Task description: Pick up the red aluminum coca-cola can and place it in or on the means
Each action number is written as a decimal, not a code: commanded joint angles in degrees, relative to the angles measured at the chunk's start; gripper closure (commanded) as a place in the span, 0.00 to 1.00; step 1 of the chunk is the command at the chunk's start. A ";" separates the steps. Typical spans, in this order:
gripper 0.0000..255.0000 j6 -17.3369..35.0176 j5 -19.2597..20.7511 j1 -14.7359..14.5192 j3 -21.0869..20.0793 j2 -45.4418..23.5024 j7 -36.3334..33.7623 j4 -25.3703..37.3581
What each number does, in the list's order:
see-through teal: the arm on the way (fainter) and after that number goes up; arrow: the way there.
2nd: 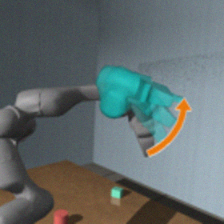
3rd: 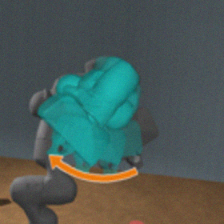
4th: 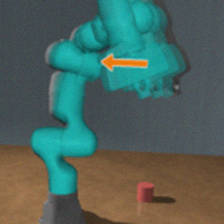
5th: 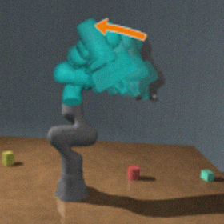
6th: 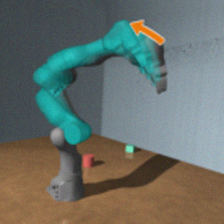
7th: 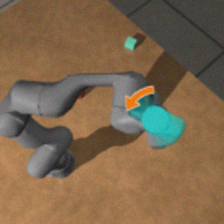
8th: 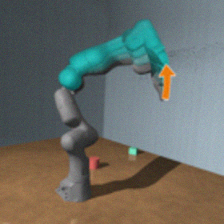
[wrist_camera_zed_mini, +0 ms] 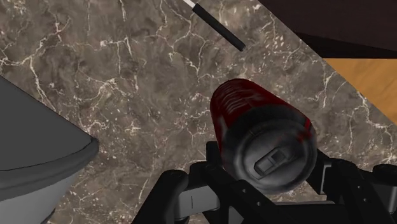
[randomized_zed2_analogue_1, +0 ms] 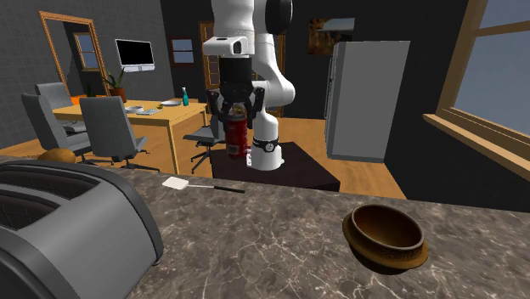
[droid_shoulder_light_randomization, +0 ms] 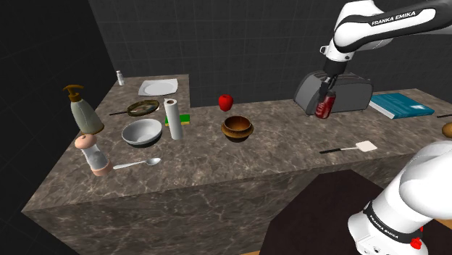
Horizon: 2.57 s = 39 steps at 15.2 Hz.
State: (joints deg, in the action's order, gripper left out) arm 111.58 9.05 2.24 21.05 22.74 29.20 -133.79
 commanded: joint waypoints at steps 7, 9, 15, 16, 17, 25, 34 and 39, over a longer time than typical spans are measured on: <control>1.00 0.07 -4.84 -5.24 -5.42 -9.19 -7.79 8.38; 1.00 -0.22 -5.83 -6.39 -6.60 -11.76 -9.57 11.11; 1.00 -1.84 -8.31 -9.43 -9.74 -20.21 -14.56 20.90; 1.00 -2.24 -8.64 -9.89 -10.20 -21.74 -15.34 22.78; 1.00 -2.67 -8.96 -10.33 -10.65 -23.29 -16.12 24.75; 1.00 -7.98 -10.85 -13.45 -13.59 -37.24 -21.94 43.88; 1.00 -5.51 -11.36 -14.42 -14.43 -43.16 -23.71 47.31; 1.00 -1.93 -11.46 -14.45 -14.48 -43.76 -23.64 44.32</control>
State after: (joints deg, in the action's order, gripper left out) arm 108.77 -2.39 -12.19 6.59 -20.90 5.57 -88.74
